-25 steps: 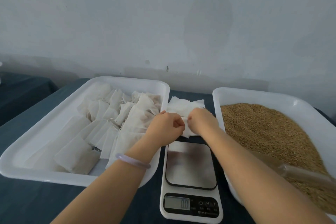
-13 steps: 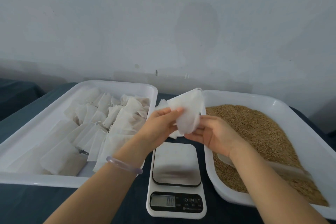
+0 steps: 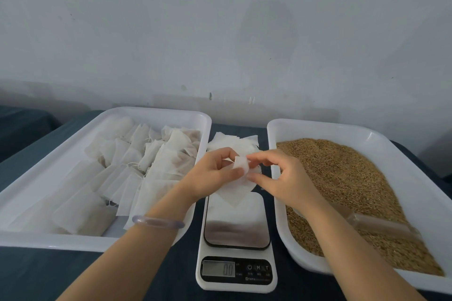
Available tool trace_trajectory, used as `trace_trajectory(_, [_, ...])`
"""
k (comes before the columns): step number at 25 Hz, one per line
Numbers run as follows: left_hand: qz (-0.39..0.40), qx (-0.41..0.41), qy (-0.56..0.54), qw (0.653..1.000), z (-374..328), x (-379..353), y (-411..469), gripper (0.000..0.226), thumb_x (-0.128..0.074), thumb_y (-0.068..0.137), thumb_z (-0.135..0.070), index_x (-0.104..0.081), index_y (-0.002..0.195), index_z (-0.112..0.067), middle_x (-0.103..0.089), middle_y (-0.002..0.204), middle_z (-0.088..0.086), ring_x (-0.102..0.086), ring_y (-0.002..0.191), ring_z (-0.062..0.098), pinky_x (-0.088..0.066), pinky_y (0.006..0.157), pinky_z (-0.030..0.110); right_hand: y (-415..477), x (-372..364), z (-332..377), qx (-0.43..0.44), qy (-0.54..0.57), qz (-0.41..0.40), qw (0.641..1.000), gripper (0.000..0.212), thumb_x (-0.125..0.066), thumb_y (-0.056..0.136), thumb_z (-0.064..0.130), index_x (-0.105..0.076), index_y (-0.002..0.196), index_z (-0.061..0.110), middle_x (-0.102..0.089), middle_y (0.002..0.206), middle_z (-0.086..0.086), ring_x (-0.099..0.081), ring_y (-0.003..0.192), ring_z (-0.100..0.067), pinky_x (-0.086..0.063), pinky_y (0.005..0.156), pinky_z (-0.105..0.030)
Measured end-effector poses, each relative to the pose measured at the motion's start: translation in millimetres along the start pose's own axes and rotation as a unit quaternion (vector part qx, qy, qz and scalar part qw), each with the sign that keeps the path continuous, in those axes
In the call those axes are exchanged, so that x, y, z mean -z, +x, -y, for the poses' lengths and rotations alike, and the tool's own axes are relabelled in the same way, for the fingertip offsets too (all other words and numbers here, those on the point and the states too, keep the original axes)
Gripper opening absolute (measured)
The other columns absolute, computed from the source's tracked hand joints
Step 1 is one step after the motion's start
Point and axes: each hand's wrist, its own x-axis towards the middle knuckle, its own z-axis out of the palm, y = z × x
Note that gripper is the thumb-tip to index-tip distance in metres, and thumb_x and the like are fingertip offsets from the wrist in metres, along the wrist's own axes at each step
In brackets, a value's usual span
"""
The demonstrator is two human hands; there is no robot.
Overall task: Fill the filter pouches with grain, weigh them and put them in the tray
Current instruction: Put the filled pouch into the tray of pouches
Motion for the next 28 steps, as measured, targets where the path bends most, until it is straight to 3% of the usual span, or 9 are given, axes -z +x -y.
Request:
trace_trajectory(2, [0.024, 0.001, 0.013, 1.000, -1, 0, -1, 0.003, -0.060, 0.089, -0.007, -0.060, 0.091, -0.008, -0.058, 0.079, 0.012, -0.053, 0.073, 0.022, -0.041, 0.068, 0.031, 0, 1, -1, -0.007, -0.005, -0.005, 1.000, 0.030, -0.076, 0.077, 0.020, -0.068, 0.103, 0.030, -0.065, 0.100, 0.018, -0.055, 0.103, -0.001, -0.042, 0.088, -0.018])
trace_trajectory(6, [0.028, 0.016, 0.050, 0.998, 1, -1, 1, 0.008, -0.057, 0.092, -0.008, -0.064, 0.091, -0.004, -0.055, 0.078, 0.011, -0.048, 0.074, 0.020, -0.037, 0.067, 0.031, 0, 0, 0, -0.043, -0.010, -0.025, 0.999, 0.017, -0.077, 0.075, 0.025, -0.070, 0.088, 0.035, -0.067, 0.085, 0.020, -0.059, 0.087, -0.001, -0.045, 0.080, -0.018])
trace_trajectory(9, [-0.014, 0.032, 0.059, 0.998, 3, -2, 4, 0.015, -0.064, 0.088, -0.009, -0.062, 0.076, -0.018, -0.057, 0.063, 0.001, -0.047, 0.058, 0.013, -0.037, 0.058, 0.022, -1, 1, 0, -0.048, 0.002, -0.044, 0.998, 0.029, -0.076, 0.076, 0.022, -0.065, 0.092, 0.045, -0.069, 0.082, 0.019, -0.062, 0.086, 0.005, -0.043, 0.078, -0.010])
trace_trajectory(12, [-0.034, 0.037, 0.060, 0.997, 3, -2, 5, 0.019, -0.068, 0.085, -0.010, -0.059, 0.072, -0.020, -0.061, 0.054, -0.012, -0.050, 0.047, 0.001, -0.037, 0.047, 0.011, 0, 1, -2, -0.012, -0.022, -0.044, 0.999, 0.020, -0.075, 0.077, 0.018, -0.071, 0.090, 0.033, -0.068, 0.090, 0.018, -0.059, 0.094, 0.004, -0.042, 0.085, -0.013])
trace_trajectory(16, [-0.045, 0.036, 0.055, 0.997, 3, -3, 7, 0.009, -0.067, 0.087, -0.014, -0.062, 0.079, -0.016, -0.066, 0.059, -0.005, -0.058, 0.051, 0.008, -0.043, 0.048, 0.016, 0, 3, -1, 0.032, -0.034, -0.097, 0.994, 0.010, -0.079, 0.072, 0.015, -0.072, 0.072, 0.023, -0.065, 0.090, 0.013, -0.056, 0.096, -0.005, -0.042, 0.089, -0.024])
trace_trajectory(21, [-0.048, 0.021, 0.063, 0.997, 4, -3, 6, 0.016, -0.067, 0.085, -0.010, -0.060, 0.075, -0.019, -0.059, 0.051, -0.014, -0.048, 0.043, 0.000, -0.036, 0.045, 0.011, -2, 8, 3, -0.077, 0.072, 0.061, 0.993, 0.019, -0.067, 0.080, 0.041, -0.073, 0.077, 0.024, -0.068, 0.087, 0.001, -0.059, 0.083, -0.023, -0.047, 0.082, -0.036])
trace_trajectory(23, [-0.062, 0.034, 0.058, 0.996, 5, -3, 8, 0.012, -0.070, 0.084, -0.016, -0.060, 0.079, -0.021, -0.063, 0.065, -0.011, -0.054, 0.054, 0.005, -0.043, 0.055, 0.018, 0, 9, 4, -0.103, 0.117, 0.053, 0.986, 0.037, -0.061, 0.079, 0.051, -0.073, 0.076, 0.017, -0.062, 0.074, -0.017, -0.055, 0.066, -0.023, -0.045, 0.069, -0.029])
trace_trajectory(25, [-0.111, 0.007, 0.115, 0.987, 7, -2, 7, 0.020, -0.075, 0.079, -0.025, -0.058, 0.090, -0.028, -0.065, 0.089, -0.010, -0.060, 0.080, 0.004, -0.047, 0.076, 0.022, 1, 11, 3, -0.123, 0.140, 0.034, 0.982, 0.043, -0.059, 0.087, 0.040, -0.068, 0.078, -0.001, -0.058, 0.070, -0.023, -0.053, 0.063, -0.017, -0.045, 0.063, -0.024])
trace_trajectory(28, [-0.048, -0.042, 0.208, 0.976, 6, -2, 3, 0.074, -0.084, 0.059, -0.048, -0.049, 0.121, -0.031, -0.056, 0.117, -0.017, -0.051, 0.112, -0.002, -0.038, 0.094, 0.018, -1, 10, 2, -0.139, 0.136, 0.082, 0.977, 0.026, -0.051, 0.084, 0.009, -0.076, 0.090, 0.015, -0.070, 0.079, -0.008, -0.058, 0.071, -0.012, -0.046, 0.066, -0.025])
